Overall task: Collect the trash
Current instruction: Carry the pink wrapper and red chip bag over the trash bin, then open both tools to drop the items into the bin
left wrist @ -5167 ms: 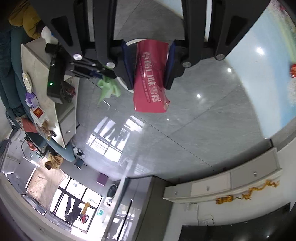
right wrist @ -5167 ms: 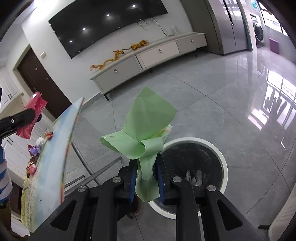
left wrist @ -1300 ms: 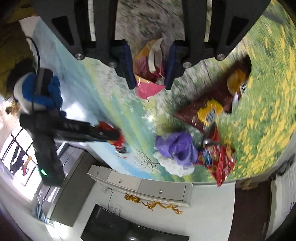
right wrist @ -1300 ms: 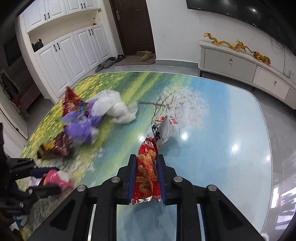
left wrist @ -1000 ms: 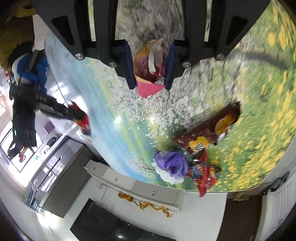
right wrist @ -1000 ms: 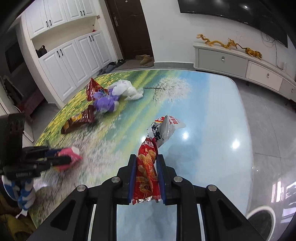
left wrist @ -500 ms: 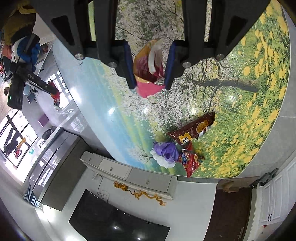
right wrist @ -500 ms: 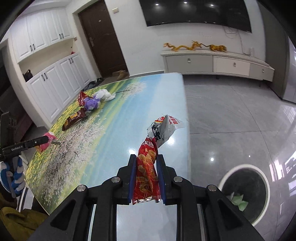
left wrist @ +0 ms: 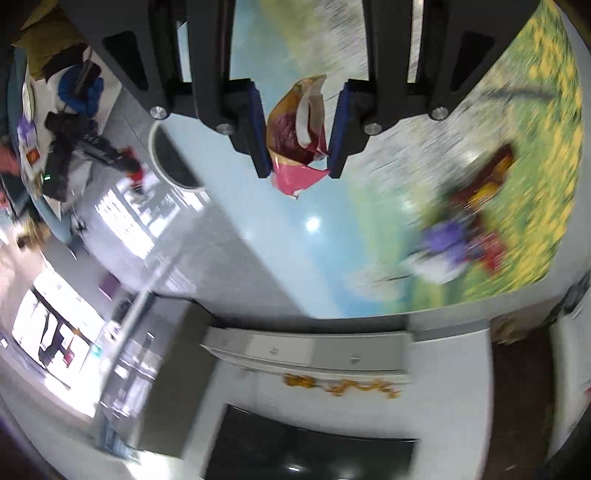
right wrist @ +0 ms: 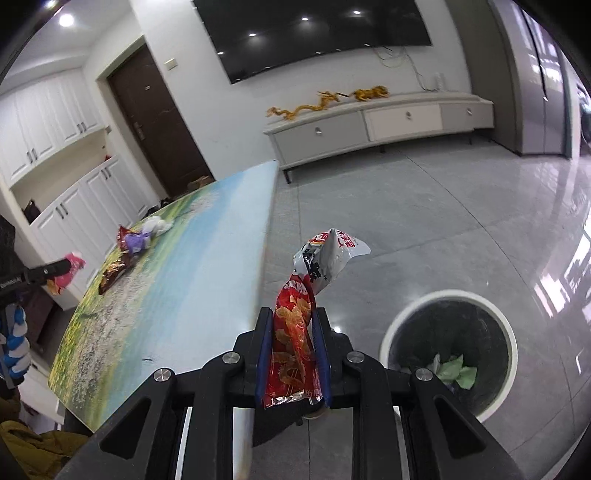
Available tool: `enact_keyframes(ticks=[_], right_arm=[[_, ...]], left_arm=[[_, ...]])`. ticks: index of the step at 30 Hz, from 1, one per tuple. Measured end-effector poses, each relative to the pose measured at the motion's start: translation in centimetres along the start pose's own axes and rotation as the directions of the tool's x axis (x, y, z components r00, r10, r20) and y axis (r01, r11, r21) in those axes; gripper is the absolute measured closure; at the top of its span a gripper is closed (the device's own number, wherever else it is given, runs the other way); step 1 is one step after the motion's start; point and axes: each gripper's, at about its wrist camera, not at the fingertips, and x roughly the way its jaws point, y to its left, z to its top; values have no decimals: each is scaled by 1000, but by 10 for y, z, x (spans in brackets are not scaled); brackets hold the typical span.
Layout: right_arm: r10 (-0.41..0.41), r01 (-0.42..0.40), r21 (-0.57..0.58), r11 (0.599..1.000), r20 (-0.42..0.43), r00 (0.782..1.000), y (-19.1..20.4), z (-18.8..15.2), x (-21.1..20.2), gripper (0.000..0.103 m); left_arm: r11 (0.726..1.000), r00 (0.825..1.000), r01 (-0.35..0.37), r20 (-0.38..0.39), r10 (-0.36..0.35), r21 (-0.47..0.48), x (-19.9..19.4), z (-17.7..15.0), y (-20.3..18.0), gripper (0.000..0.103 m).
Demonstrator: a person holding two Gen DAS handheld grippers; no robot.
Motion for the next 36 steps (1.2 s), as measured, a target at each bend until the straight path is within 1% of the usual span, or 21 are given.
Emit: enact_keyframes(ticks=[4,7,9,12,13,16,18,19,20,21,22,24,26,27,30,33,36], right_arm=[[-36,38,57,998,-31,999,-33,-12,1,82],[-66,72,109,991,-56,996,-61,-18,2,82],[-86,96,145,985,-70,994,-81,-20,4,82],[-111,126,185,975,-90,990,-105,-21,7,82],[-123,140,193,971,-98,988,-113,-20,9,80],[-148,170,211,963,-114,982,-129,-17,13,80],[-161,185,222,957,-124,979,-138,-15,14,79],[-168,194,226,955,-129,977,-142,-15,16,78],[-183,212,231,950,-138,973,-146,-15,17,75],[-193,223,234,946,-142,971,-149,-14,17,67],[-204,234,239,942,-142,969,-151,-15,15,62],[-214,244,255,936,-140,967,-157,-17,12,61],[-224,255,264,930,-144,964,-158,-19,9,61],[-226,258,268,928,-146,963,-158,-22,5,61],[-229,261,276,925,-144,963,-156,-25,-1,61],[-232,260,288,921,-129,964,-151,-22,-8,61],[-233,254,284,925,-107,967,-140,-20,-18,61]], left_arm=[[992,996,76,-55,-71,99,45,22,-59,74],[974,985,144,-123,-123,174,89,33,-110,73],[963,974,182,-168,-150,200,115,38,-136,73],[946,949,249,-246,-196,206,161,42,-174,73],[943,943,264,-262,-208,203,173,42,-184,73],[934,921,309,-301,-247,180,202,45,-211,72],[929,911,328,-317,-263,170,216,47,-224,72],[925,902,343,-331,-277,161,225,49,-232,70],[923,894,355,-342,-288,150,231,49,-236,61],[921,885,368,-352,-305,129,238,51,-241,50],[921,883,372,-351,-311,120,242,52,-243,47],[918,878,381,-352,-323,108,245,54,-246,46],[916,879,383,-351,-322,118,242,55,-247,46],[916,883,380,-346,-318,128,239,54,-246,46],[923,905,349,-314,-287,160,223,53,-236,46],[936,934,298,-260,-245,188,201,55,-222,46],[943,951,262,-222,-216,204,180,55,-208,46]])
